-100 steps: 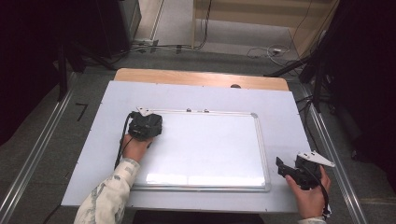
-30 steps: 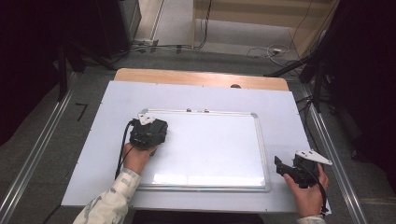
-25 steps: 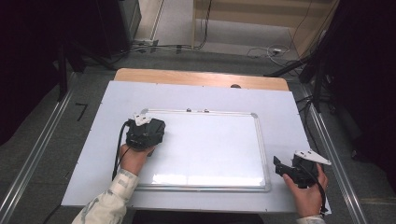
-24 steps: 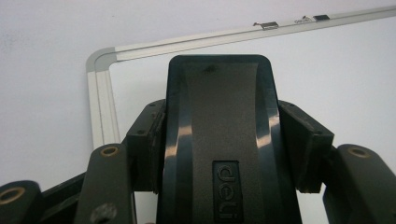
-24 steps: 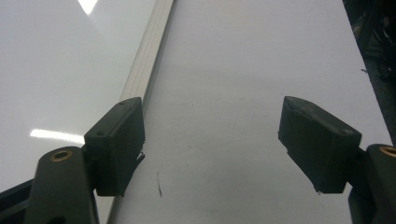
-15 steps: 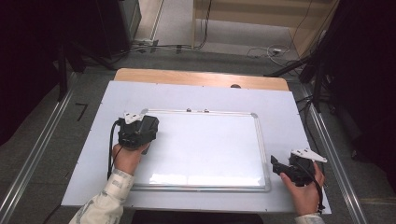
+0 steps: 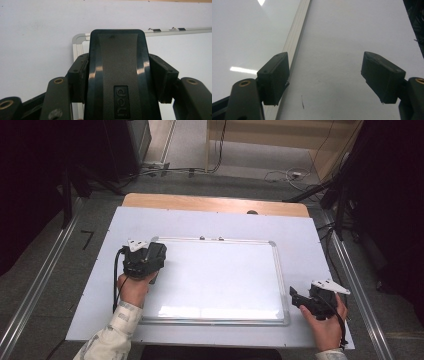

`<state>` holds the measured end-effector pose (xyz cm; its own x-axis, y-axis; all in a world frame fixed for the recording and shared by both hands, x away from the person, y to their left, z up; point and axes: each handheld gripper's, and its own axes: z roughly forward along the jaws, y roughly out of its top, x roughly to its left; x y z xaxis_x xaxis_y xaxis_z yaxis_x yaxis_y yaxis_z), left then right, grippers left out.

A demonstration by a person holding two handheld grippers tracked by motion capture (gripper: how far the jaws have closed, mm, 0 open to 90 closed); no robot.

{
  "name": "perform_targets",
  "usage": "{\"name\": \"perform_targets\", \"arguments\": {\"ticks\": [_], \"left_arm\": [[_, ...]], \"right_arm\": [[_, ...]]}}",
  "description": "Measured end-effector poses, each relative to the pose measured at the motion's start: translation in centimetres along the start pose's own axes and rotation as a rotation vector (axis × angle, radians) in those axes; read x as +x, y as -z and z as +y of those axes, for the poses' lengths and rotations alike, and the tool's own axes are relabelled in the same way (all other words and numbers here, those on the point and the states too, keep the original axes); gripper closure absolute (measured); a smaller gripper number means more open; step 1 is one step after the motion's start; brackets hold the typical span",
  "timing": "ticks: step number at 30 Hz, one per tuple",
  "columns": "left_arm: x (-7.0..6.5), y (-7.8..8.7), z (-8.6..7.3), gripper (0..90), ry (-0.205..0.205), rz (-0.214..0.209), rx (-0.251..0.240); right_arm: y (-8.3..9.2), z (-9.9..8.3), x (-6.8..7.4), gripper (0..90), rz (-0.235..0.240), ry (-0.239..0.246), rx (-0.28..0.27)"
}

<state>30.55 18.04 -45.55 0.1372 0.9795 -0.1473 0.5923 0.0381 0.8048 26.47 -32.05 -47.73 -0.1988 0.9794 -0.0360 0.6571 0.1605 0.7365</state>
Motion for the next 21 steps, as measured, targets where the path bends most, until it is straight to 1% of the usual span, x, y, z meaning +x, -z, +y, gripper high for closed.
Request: {"name": "perform_targets", "arguments": {"ticks": [5, 9, 13, 18, 21], "left_arm": [[0.0, -0.2, 0.0, 40.7, 0.01, 0.004, 0.0], [0.0, -0.4, 0.1, 40.7, 0.026, 0.011, -0.006], [0.0, -0.4, 0.1, 40.7, 0.031, 0.015, -0.011], [0.0, -0.8, 0.1, 40.7, 0.035, 0.021, -0.004], [0.1, -1.0, 0.2, 40.7, 0.039, 0.031, 0.001]], "right_arm": [[0.1, 0.0, -0.1, 21.8, 0.0, -0.004, -0.004], [-0.1, 0.0, -0.1, 21.8, -0.002, 0.001, 0.001], [0.1, 0.0, 0.0, 21.7, -0.005, 0.003, -0.003], [0.1, 0.0, -0.1, 21.7, -0.009, -0.001, -0.007], [0.1, 0.0, -0.1, 21.7, -0.01, 0.002, -0.004]]}}
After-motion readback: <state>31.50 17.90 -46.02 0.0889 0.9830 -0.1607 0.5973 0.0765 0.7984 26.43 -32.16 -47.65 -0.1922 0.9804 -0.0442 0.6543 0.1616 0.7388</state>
